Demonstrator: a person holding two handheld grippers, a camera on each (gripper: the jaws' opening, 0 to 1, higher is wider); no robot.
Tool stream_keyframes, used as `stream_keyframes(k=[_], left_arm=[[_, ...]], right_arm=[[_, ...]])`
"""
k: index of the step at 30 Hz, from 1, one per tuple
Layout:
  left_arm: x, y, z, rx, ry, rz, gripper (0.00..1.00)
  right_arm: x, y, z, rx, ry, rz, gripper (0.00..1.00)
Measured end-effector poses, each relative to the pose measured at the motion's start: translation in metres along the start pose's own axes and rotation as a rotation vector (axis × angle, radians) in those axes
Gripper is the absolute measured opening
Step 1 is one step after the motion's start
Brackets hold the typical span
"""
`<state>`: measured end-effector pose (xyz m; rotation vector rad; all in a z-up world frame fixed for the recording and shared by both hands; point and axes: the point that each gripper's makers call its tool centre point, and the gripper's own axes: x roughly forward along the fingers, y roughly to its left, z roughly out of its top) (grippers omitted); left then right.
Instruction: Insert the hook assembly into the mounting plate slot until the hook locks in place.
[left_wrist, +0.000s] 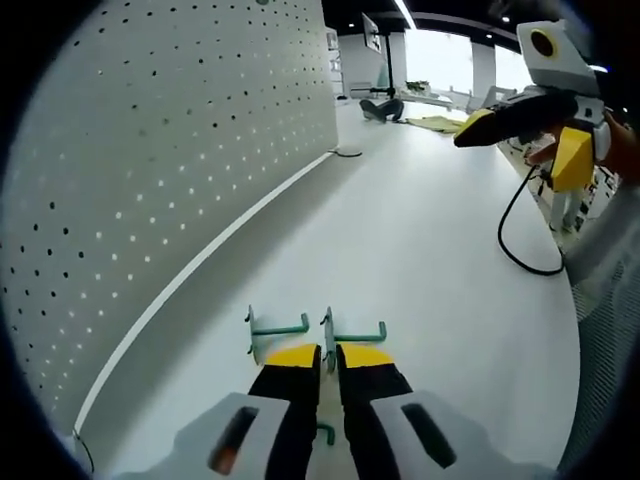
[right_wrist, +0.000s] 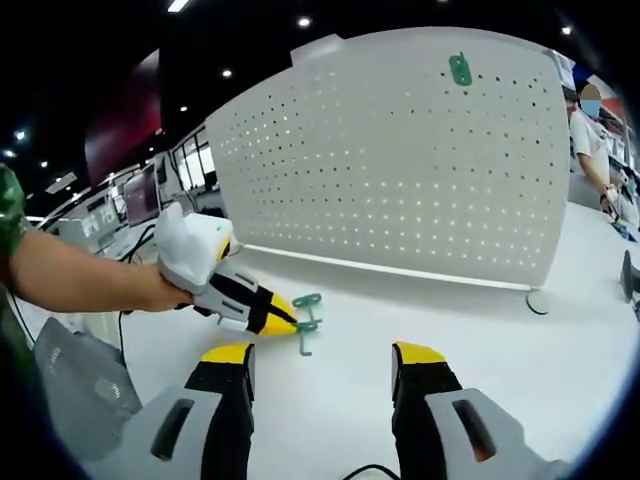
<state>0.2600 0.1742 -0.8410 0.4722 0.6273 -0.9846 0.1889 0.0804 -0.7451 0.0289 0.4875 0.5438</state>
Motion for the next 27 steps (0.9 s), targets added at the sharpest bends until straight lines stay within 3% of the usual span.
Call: stream_keyframes(k=[4, 20, 27], left_arm=[[-0.0039, -0.0026, 0.0015, -0.001, -0.007, 0.001, 0.11], [-0.0067, -0.0012, -0.0024, 0.013, 0.003, 0.026, 0.03], [-0.0087, 0.0008, 0.0025, -0.019, -0.031, 0.030, 0.02]], right_arm=[[0.0003, -0.0002, -0.0006, 0.002, 0.001, 0.000, 0.55], [-0.0007, 0.0010, -0.0004, 0.000, 0.000, 0.001, 0.55], [0.0001, 0.0011, 0.0002, -0.002, 0.000, 0.002, 0.55]])
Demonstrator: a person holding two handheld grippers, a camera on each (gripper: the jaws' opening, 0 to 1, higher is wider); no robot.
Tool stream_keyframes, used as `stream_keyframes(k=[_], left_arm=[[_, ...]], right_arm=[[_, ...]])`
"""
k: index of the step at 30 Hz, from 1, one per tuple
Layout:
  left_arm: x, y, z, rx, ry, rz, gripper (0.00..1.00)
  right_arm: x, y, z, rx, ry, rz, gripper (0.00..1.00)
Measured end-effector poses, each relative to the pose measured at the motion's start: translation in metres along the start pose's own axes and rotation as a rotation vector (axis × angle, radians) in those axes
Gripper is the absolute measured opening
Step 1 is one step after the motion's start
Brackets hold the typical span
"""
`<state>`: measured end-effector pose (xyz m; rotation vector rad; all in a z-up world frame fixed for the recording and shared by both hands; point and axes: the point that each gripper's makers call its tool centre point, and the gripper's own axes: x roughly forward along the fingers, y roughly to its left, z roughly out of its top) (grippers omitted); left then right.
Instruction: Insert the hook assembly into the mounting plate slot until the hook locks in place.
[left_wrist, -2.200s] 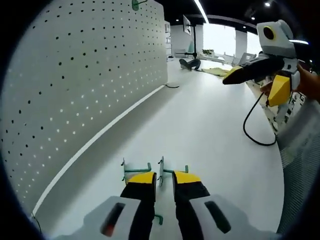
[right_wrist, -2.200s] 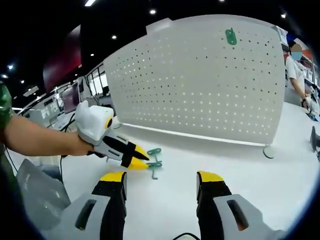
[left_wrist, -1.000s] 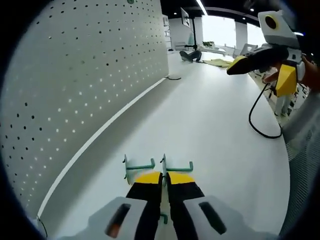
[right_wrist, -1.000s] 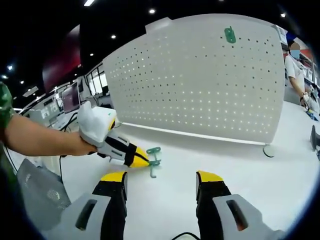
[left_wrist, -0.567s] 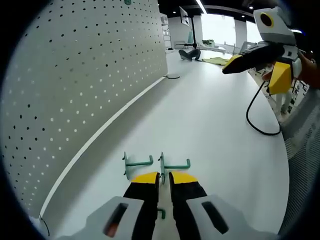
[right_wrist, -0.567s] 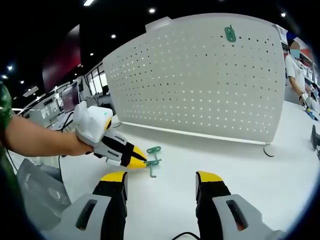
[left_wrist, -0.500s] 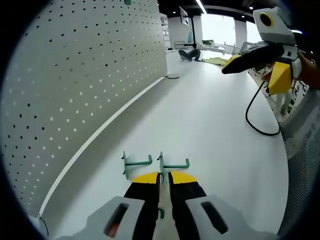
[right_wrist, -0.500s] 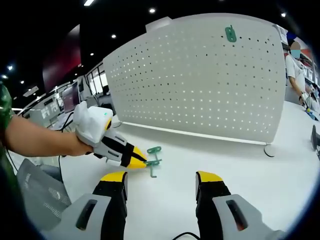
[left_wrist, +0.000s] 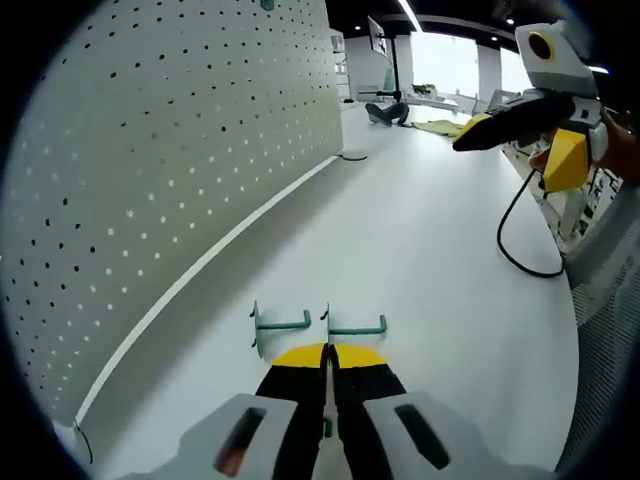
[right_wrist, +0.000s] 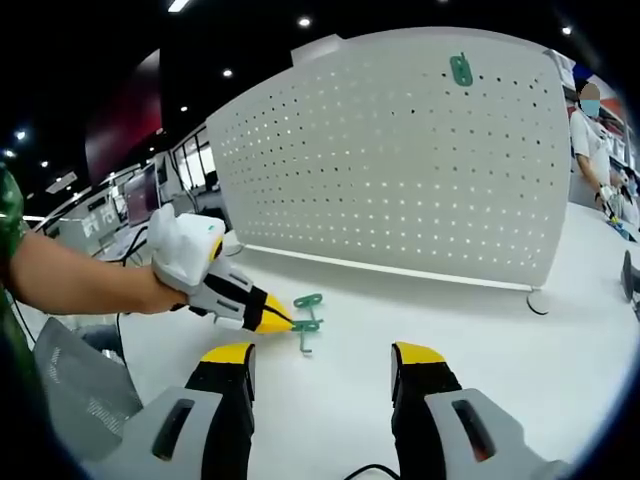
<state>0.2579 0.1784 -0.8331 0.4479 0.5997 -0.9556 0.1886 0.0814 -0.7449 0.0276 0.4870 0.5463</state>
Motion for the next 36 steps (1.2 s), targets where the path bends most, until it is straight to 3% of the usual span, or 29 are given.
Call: stream_keyframes(k=[11, 24, 36], left_arm=[[-0.008, -0.001, 0.009, -0.058, -0.054, 0.002, 0.02], [-0.035, -0.003, 0.042, -0.109, -0.178, 0.021, 0.02], [-0.072, -0.011, 0.072, -0.083, -0.276, 0.044, 0.02]], right_arm=[[0.000, 0.002, 0.003, -0.007, -0.004, 0.002, 0.54], [0.001, 0.016, 0.017, -0.035, -0.021, 0.023, 0.51], [0.001, 0.028, 0.029, -0.050, -0.039, 0.047, 0.46]])
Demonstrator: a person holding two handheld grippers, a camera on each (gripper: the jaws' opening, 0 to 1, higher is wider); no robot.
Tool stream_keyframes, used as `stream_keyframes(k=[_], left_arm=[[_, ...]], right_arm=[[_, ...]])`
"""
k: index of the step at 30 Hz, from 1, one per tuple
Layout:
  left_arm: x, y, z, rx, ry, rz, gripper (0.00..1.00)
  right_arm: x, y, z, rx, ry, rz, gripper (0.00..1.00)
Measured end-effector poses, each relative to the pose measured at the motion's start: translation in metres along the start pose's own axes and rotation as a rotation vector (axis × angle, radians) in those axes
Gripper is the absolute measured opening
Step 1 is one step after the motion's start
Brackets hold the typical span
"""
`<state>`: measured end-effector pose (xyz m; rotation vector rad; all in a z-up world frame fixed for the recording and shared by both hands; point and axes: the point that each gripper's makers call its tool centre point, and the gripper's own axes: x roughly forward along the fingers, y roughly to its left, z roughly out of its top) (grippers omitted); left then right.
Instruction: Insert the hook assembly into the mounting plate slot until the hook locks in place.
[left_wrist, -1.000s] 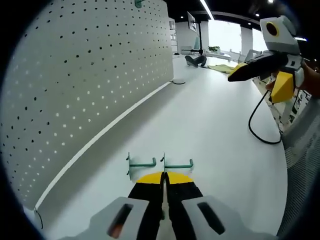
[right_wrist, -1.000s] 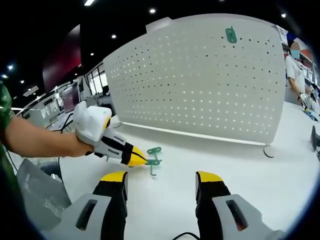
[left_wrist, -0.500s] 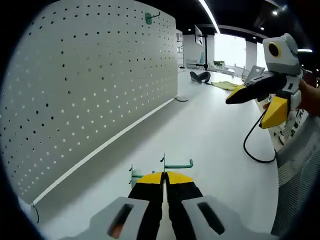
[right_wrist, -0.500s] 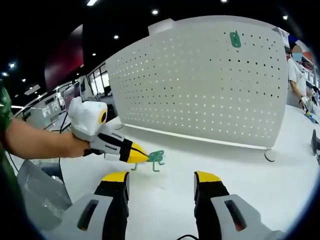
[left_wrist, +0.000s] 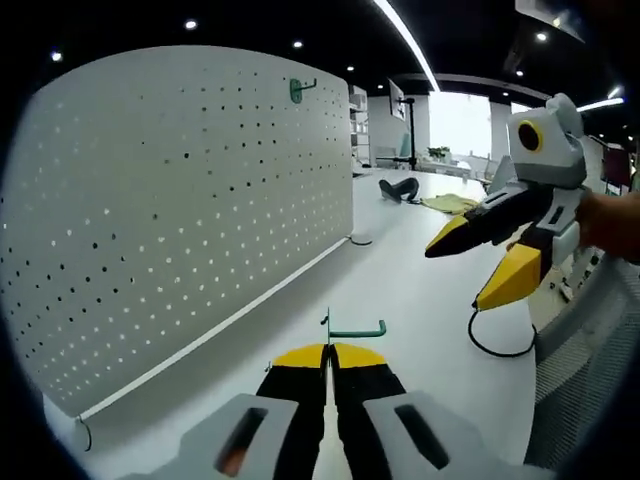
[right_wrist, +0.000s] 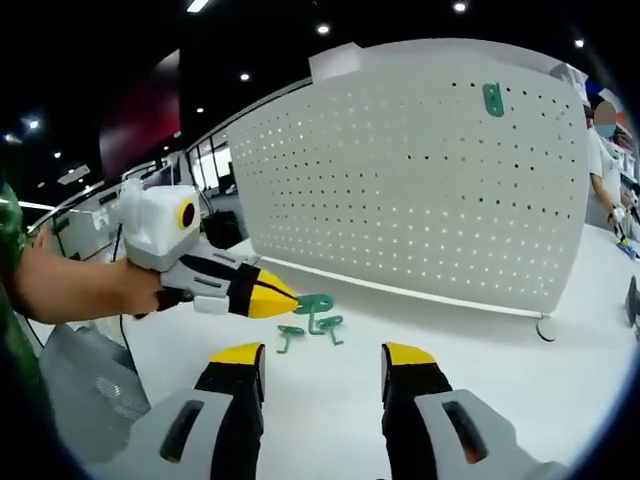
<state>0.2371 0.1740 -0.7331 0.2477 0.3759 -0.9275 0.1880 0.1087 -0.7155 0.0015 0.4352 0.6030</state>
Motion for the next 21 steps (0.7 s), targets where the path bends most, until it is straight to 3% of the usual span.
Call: stream_keyframes(k=[12, 21], left_arm=[[-0.026, -0.014, 0.033, 0.021, -0.087, 0.008, 0.02], [-0.035, -0.027, 0.045, 0.029, -0.123, 0.001, 0.02]], right_arm=[[-0.004, 0.012, 0.015, 0.005, -0.035, 0.031, 0.40], [-0.010, 0.021, 0.024, -0.001, -0.055, 0.050, 0.32]])
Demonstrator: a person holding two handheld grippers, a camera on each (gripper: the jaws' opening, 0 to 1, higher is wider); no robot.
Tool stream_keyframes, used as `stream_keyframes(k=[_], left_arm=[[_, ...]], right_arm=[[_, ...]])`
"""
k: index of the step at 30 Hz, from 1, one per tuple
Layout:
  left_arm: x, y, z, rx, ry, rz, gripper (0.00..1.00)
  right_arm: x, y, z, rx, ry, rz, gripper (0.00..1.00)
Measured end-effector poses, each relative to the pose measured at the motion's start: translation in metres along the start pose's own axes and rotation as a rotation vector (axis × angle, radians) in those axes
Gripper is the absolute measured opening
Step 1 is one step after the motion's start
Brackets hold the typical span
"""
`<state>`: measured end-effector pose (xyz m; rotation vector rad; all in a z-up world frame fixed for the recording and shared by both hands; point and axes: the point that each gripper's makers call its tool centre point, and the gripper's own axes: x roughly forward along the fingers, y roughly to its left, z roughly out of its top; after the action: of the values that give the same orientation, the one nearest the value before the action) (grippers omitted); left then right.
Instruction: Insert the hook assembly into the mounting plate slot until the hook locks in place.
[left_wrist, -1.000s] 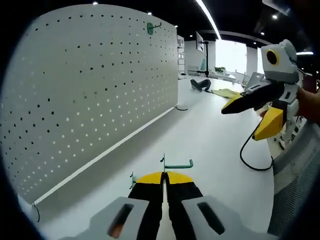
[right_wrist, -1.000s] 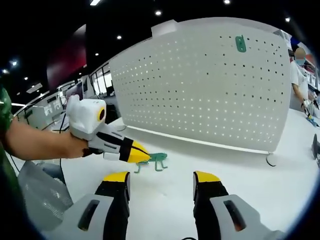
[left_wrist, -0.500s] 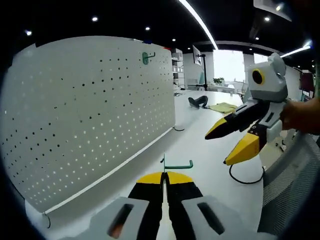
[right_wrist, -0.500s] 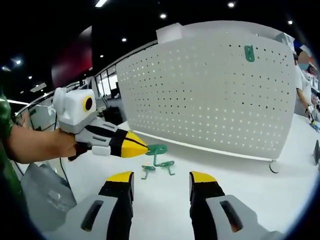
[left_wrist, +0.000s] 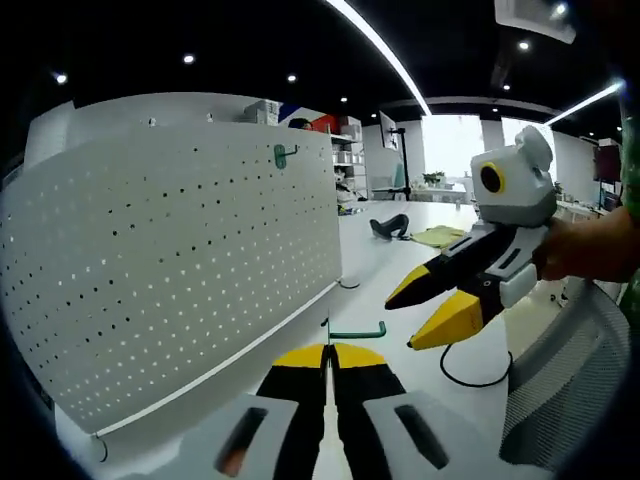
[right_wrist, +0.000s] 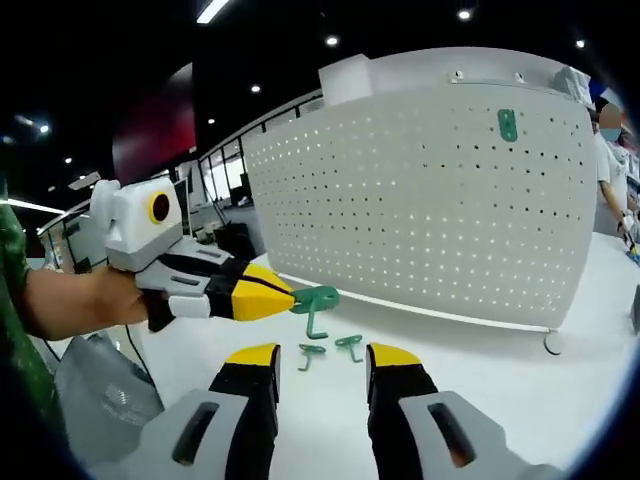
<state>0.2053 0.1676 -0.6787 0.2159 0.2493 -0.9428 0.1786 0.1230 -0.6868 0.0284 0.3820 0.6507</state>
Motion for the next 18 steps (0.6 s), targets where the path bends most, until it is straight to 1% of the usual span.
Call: stream_keyframes(k=[5, 12, 18], left_arm=[[-0.003, -0.005, 0.005, -0.002, -0.014, -0.004, 0.02], [-0.006, -0.010, 0.009, 0.004, -0.025, -0.011, 0.02], [-0.007, -0.012, 0.012, 0.008, -0.031, -0.016, 0.02]], right_arm=[[-0.002, 0.006, 0.006, 0.005, -0.015, 0.012, 0.26], [-0.002, 0.013, 0.008, 0.036, -0.027, 0.036, 0.19], [-0.003, 0.015, 0.008, 0.030, -0.027, 0.034, 0.14]])
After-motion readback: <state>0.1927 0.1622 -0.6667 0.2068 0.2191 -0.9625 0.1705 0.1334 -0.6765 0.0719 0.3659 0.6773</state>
